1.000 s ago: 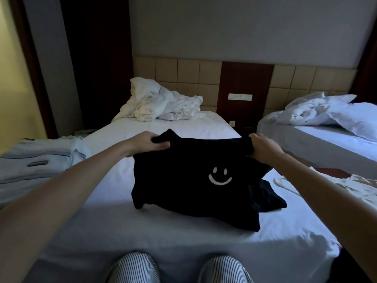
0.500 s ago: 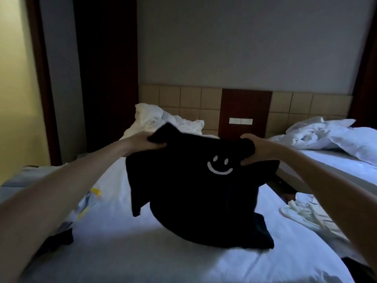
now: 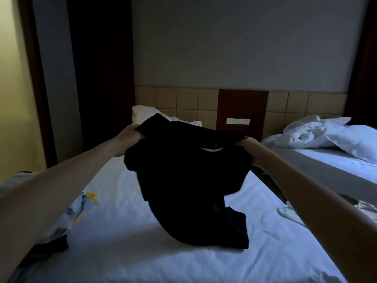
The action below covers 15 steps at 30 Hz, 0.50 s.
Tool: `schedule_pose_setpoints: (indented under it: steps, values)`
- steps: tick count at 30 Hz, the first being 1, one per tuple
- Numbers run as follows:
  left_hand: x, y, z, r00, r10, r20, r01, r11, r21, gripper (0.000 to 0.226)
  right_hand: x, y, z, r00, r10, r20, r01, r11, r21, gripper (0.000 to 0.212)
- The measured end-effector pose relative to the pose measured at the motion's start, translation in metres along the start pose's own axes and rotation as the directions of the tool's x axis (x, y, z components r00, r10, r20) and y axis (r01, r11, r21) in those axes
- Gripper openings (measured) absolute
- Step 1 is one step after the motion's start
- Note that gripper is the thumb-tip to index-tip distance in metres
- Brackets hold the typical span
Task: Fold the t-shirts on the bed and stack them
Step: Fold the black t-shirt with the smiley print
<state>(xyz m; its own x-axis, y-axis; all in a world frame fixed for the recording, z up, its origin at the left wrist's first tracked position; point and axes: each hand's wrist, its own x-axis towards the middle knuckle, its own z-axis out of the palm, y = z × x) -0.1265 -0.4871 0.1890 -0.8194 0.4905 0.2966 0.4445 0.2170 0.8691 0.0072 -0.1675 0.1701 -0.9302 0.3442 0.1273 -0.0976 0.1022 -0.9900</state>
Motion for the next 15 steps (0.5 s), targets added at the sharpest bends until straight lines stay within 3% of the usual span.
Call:
schedule_pose_setpoints:
  steps: [1,3,4,5,7,8,9,10,12,13,15]
  values:
    - [-0.001,0.001,-0.003,0.999,-0.011,0.041,0.008,0.998,0.061,0.015,-0.002,0.0,-0.002,0.999,0.0,0.034,0.002,0.999,-0.053,0.006]
    - [-0.004,0.003,-0.014,0.974,-0.076,0.215,0.015,0.962,0.272,0.05,-0.005,-0.003,-0.007,0.98,0.03,0.198,0.009,0.982,-0.189,0.014]
    - [-0.004,0.002,-0.018,0.95,-0.126,0.286,-0.026,0.879,0.475,0.062,-0.006,-0.005,-0.009,0.956,0.072,0.286,0.019,0.952,-0.306,0.022]
    - [-0.005,-0.001,-0.018,0.938,-0.154,0.312,-0.096,0.748,0.657,0.057,-0.006,-0.007,-0.009,0.938,0.119,0.324,0.065,0.861,-0.504,0.033]
    - [-0.002,-0.004,-0.011,0.964,-0.129,0.231,-0.152,0.444,0.883,0.032,0.003,-0.002,-0.005,0.95,0.137,0.281,0.182,0.487,-0.854,0.048]
    - [-0.001,-0.003,-0.006,0.984,-0.072,0.16,-0.125,0.356,0.926,0.029,0.011,0.003,-0.003,0.969,0.041,0.242,0.22,0.292,-0.931,0.045]
    - [-0.001,-0.001,-0.002,0.995,-0.022,0.096,-0.085,0.303,0.949,0.028,0.015,0.004,-0.001,0.981,-0.081,0.177,0.189,0.19,-0.963,0.035]
    - [0.001,0.002,0.0,0.998,0.02,0.052,-0.056,0.265,0.963,0.028,0.016,0.003,0.001,0.973,-0.208,0.103,0.142,0.185,-0.972,0.024]
    - [0.006,0.005,-0.005,0.999,0.042,-0.008,-0.004,0.283,0.959,0.026,0.01,-0.003,0.003,0.933,-0.358,-0.029,0.095,0.323,-0.941,0.009]
    - [0.008,0.008,-0.01,0.997,0.062,-0.047,0.021,0.365,0.931,0.024,0.008,-0.007,0.004,0.912,-0.4,-0.092,0.084,0.402,-0.912,0.009]
    - [0.012,0.017,-0.016,0.964,0.198,-0.177,0.002,0.659,0.752,0.022,0.006,-0.02,0.002,0.873,-0.443,-0.202,0.115,0.59,-0.799,0.018]
